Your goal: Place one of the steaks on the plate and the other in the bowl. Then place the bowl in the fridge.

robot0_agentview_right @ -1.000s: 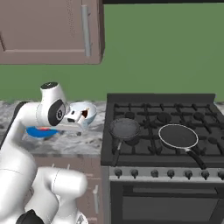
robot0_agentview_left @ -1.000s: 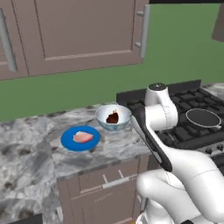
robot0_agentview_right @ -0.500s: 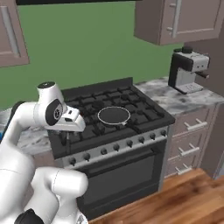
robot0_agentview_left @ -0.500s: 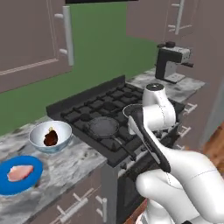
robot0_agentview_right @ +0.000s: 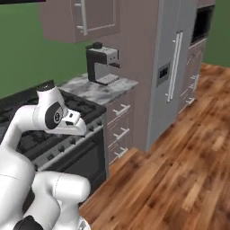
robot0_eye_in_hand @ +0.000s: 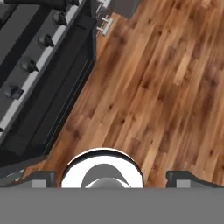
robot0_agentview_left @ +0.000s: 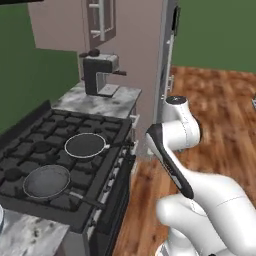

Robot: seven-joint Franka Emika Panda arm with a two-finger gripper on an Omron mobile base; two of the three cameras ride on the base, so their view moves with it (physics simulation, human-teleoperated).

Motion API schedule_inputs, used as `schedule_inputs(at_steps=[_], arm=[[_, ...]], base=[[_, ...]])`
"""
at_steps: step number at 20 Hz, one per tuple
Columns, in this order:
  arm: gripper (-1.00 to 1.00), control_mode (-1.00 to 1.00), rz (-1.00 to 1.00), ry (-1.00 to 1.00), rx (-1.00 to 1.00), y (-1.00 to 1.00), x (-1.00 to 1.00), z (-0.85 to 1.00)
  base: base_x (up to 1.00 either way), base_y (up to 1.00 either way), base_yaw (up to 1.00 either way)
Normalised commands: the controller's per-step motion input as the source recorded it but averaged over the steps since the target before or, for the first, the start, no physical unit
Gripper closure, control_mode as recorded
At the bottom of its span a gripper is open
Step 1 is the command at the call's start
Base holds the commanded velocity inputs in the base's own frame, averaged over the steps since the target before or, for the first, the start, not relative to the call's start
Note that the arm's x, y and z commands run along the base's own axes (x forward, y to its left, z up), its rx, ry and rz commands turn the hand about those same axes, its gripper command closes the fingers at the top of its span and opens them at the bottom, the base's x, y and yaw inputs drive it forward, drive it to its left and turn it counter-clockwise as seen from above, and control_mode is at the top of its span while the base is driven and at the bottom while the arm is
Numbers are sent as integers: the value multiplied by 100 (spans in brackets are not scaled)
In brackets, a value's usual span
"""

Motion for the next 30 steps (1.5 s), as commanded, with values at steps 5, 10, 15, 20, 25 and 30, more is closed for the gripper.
schedule_inputs(at_steps=[5, 10, 15, 20, 25, 30], arm=[[-100, 100, 0, 0, 0, 0, 0, 0], [-100, 100, 0, 0, 0, 0, 0, 0], [-100, 100, 0, 0, 0, 0, 0, 0], [-100, 100, 0, 0, 0, 0, 0, 0], [-100, 100, 0, 0, 0, 0, 0, 0], [-100, 100, 0, 0, 0, 0, 0, 0]], base=[[78, -52, -57], [100, -87, -7], [100, -93, 23], [100, -100, 37], [95, -91, 51], [66, -71, 66]])
